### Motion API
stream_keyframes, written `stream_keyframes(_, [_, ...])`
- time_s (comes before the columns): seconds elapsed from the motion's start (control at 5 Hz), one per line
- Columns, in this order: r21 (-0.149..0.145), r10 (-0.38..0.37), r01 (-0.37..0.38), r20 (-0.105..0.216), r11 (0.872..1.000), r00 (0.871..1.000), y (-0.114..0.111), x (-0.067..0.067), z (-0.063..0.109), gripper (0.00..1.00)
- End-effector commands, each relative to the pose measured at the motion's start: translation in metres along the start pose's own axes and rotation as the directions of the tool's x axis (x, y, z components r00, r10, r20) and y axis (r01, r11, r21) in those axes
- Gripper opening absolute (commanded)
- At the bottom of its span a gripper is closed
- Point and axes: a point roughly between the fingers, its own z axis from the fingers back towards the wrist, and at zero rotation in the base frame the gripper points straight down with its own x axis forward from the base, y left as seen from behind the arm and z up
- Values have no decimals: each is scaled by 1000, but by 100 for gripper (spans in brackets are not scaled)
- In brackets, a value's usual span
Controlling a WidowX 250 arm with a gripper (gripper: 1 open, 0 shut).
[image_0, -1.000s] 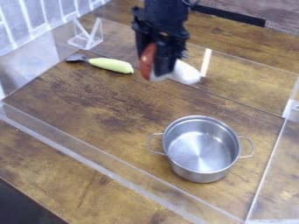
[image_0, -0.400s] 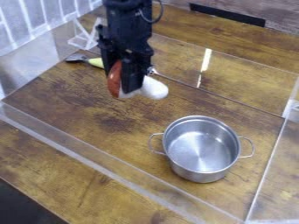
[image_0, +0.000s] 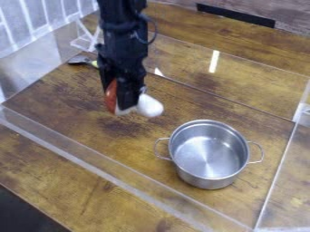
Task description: Remove the mushroom from the silver pot and put it on the table
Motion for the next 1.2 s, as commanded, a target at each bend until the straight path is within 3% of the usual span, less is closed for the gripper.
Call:
stream_keyframes(0.0, [9,75,-76,43,997,996,13,0,6,0])
stream_keyframes(0.2, [-2,143,-143,47,990,989,17,1,1,0])
stream_keyframes(0.4, [-11,103,-102,48,995,994,22,6,-10,0])
stream_keyframes(0.6, [-7,17,-16,58,1000,998,22,15,-16,0])
stream_keyframes(1.0, [-14,20,-19,67,1000,998,27,6,-19,0])
